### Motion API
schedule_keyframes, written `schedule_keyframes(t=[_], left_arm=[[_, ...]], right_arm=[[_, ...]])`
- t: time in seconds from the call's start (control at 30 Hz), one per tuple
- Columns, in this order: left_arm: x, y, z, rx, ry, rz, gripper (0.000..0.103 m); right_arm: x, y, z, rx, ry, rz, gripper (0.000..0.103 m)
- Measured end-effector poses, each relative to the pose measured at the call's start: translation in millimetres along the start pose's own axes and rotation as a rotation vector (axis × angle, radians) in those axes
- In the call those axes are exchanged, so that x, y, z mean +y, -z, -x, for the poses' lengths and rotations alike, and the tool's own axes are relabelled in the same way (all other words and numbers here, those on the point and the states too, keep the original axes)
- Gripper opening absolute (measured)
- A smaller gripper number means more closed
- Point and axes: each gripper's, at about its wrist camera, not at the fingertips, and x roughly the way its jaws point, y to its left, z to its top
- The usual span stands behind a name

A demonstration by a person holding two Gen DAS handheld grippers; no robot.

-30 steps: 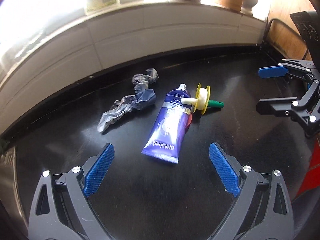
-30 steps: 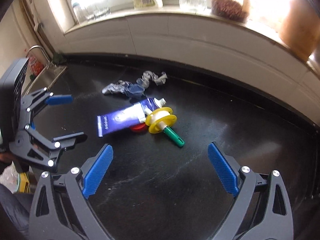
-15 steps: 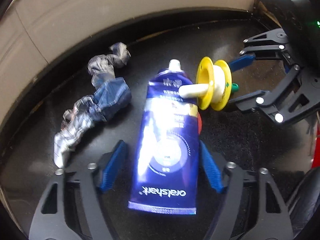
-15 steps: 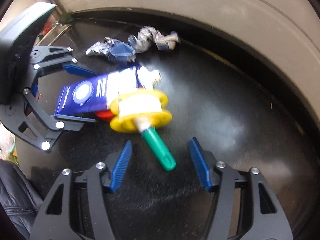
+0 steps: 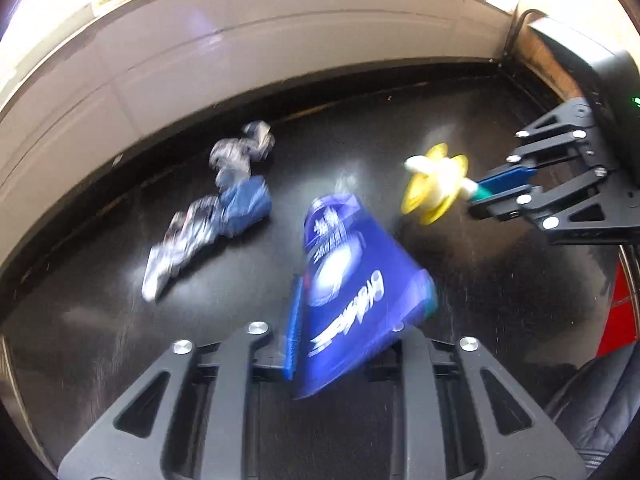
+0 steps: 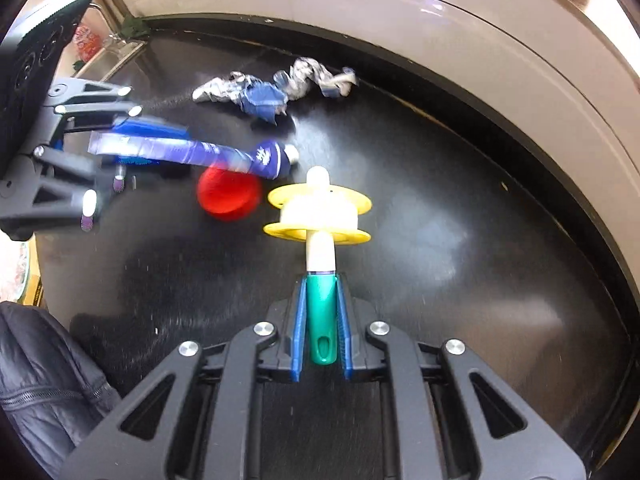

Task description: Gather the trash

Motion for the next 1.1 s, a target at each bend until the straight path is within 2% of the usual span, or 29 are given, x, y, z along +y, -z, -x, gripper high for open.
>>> schedule_keyframes(t=[0.17,0.27,0.3,0.33,0.37,0.4,0.47,0.57,0.67,0.83,1.03,1.1], left_arm=[[-11,22,23,-0.031,0.007,0.030,0.017],[-18,37,28,-0.018,0.005,0.062,0.018],[-17,42,29,-0.011,0.002,0.077,0.024],[-20,49,30,-0.007,-0.007,0.083,0.048],[-18,54,33,-0.019,-0.044,0.092,0.065],[-14,59,37,-0.048,-0.079,0.096,0.088],[-6,60,41,-0.092,-0.117,0.099,0.089],[9,53,36,-0.078,-0.111,0.099,0.089],[16,43,29,-0.082,-0.135,0.046,0.089],[21,29,8,-0.066,-0.156,-0.038,0.089],[23,23,-35,0.003,-0.165,-0.109,0.089],[24,21,-41,-0.014,-0.150,-0.112,0.089]], right_arm=[[14,34,8,0.057,0.033,-0.038,0.015],[26,54,13,0.065,0.046,-0.048,0.015],[27,61,14,0.065,0.039,-0.062,0.015],[28,67,14,0.062,0.042,-0.074,0.015],[29,74,14,0.064,0.036,-0.090,0.015],[29,82,13,0.080,0.021,-0.114,0.015],[29,90,5,0.163,0.023,-0.123,0.015],[33,94,7,0.214,0.065,-0.086,0.015],[29,100,8,0.282,0.084,-0.079,0.015],[17,116,16,0.411,0.044,-0.076,0.015],[-2,124,28,0.488,0.019,-0.035,0.015],[-7,128,35,0.506,0.019,-0.025,0.015]])
